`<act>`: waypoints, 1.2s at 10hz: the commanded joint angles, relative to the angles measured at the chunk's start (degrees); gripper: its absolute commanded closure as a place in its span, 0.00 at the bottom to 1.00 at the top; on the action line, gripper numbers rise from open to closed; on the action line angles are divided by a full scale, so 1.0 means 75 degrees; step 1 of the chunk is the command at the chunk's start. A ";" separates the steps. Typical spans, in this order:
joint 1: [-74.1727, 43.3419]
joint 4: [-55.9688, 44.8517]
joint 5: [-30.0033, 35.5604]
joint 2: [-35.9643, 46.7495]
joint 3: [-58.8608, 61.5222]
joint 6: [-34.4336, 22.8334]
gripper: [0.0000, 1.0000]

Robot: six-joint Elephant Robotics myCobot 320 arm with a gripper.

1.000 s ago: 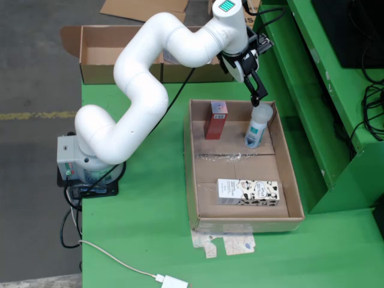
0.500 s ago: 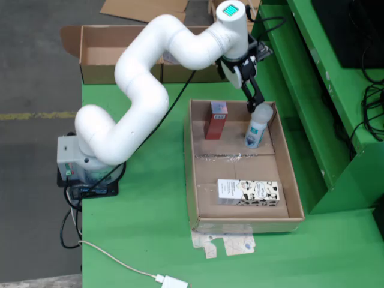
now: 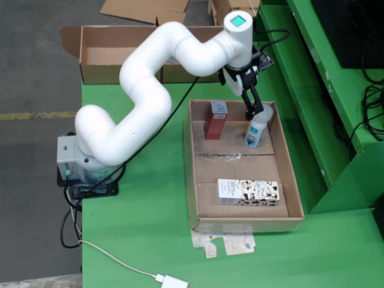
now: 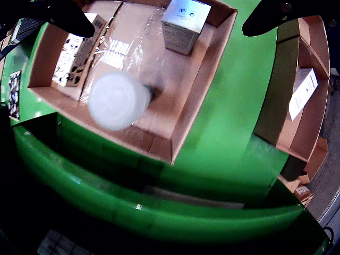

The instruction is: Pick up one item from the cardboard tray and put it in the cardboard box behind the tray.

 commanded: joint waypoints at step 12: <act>-0.0292 0.1697 0.0415 0.1078 -0.2821 -0.0066 0.00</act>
